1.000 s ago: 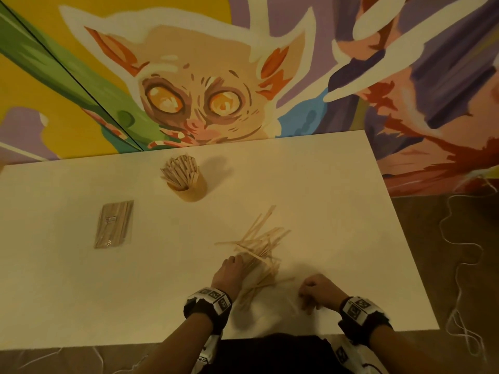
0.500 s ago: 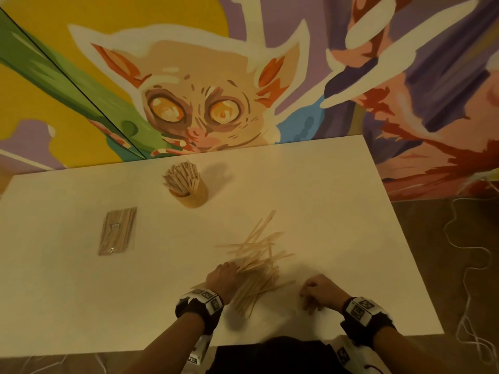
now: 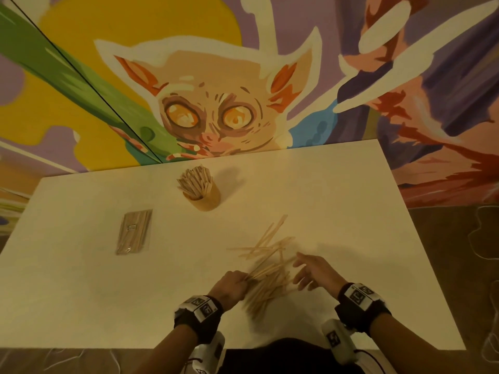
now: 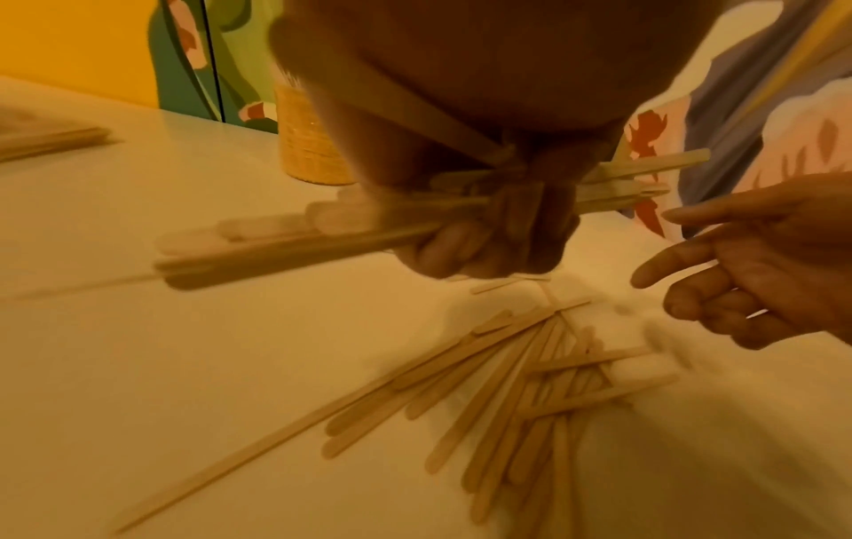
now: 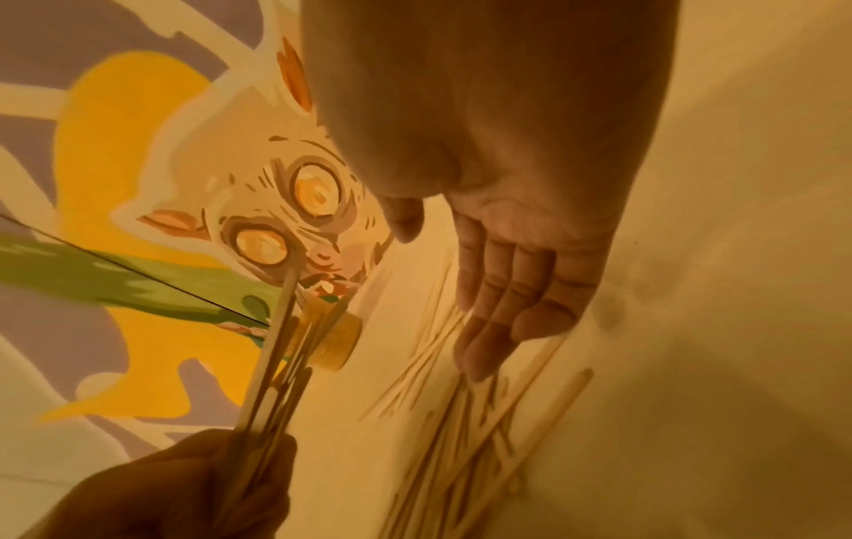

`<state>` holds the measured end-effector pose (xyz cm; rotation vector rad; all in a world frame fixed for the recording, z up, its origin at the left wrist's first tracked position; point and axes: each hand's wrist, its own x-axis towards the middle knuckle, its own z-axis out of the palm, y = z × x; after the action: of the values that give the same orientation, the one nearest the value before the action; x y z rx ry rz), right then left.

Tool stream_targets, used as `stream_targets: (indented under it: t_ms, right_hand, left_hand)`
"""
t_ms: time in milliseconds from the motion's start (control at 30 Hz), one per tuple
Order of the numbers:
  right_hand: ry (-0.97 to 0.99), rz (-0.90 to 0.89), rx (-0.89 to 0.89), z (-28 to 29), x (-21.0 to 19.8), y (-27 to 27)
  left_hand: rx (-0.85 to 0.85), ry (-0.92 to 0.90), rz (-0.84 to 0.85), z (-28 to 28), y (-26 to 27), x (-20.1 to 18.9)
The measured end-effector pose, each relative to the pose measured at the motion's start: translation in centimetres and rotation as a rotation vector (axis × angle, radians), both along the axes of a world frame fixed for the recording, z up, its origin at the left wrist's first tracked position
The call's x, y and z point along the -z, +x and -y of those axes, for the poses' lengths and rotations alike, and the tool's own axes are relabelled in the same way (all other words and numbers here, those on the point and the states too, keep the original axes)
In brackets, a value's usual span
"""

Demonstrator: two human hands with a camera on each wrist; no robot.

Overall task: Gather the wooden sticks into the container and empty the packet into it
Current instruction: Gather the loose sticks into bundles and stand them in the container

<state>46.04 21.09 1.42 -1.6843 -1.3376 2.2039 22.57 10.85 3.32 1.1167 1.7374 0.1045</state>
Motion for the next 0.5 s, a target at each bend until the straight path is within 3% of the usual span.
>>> stream_targets:
  t_ms: [100,200,333,500]
  right_hand:
    - [0.011,-0.078,-0.043,0.1,-1.0,-1.3]
    - [0.058,-0.149,0.055,0.0,-2.0,-2.4]
    - [0.196,-0.177,0.182,-0.5,-3.1,-3.2]
    - [0.297,-0.246,0.163,-1.0,-5.0,-3.4]
  left_hand:
    - [-0.099,0.001,0.112,-0.3,0.8,-0.9]
    - [-0.121,0.030,0.154,-0.7,1.7,-1.8]
    - [-0.095,0.066,0.167,-1.1,2.6,-2.4]
    - [0.014,0.121,0.115,-1.7,3.8,-3.3]
